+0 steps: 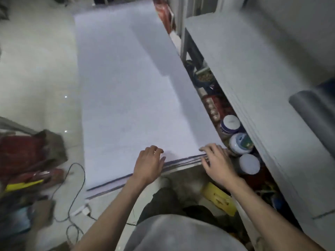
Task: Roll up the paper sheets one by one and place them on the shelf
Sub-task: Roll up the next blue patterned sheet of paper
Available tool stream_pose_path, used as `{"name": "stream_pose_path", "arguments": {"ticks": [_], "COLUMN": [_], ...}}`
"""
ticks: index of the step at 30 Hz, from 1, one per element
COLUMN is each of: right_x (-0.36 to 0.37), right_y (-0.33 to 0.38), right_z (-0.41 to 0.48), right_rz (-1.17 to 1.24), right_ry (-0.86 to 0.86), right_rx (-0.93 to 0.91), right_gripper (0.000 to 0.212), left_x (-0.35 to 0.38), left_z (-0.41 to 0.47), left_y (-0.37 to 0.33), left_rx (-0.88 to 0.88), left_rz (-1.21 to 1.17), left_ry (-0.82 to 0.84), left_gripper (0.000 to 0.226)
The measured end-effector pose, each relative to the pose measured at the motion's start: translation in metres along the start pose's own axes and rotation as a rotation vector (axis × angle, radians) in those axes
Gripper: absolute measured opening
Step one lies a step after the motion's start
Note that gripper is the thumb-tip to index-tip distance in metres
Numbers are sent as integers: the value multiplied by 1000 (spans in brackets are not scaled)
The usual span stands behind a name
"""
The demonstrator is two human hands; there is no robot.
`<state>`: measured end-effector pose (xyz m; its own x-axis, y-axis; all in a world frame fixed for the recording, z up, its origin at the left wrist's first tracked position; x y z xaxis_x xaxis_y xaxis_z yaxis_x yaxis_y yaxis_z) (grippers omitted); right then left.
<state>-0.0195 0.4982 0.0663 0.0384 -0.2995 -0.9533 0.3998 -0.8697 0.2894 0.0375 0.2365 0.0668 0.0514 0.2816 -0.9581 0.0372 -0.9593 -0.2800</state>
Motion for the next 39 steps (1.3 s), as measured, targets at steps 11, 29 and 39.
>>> {"name": "stream_pose_path", "arguments": {"ticks": [11,29,39], "right_x": [64,81,90], "right_y": [51,20,20], "right_z": [45,81,108], "right_rz": [-140,30,-55], "right_ry": [327,130,107], "right_rx": [-350,-522,-410], "right_gripper": [23,41,43], "left_x": [27,26,32], "left_z": [-94,-51,-34], "left_y": [84,120,139], "left_rx": [-365,-184,-62], "left_rz": [64,-97,67], "left_ry": [70,-123,-309], "left_gripper": [34,36,32]}}
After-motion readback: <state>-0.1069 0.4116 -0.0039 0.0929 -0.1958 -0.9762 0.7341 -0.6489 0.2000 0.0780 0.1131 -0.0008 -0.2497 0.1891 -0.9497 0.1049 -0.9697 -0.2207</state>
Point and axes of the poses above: each hand's wrist, its own z-axis towards the middle knuckle, its own x-axis out of the palm, y = z × x, the point moved 1 cm from there along z, towards the middle knuckle, and after that the axes turned 8 degrees about -y, right-handed, at the moved point
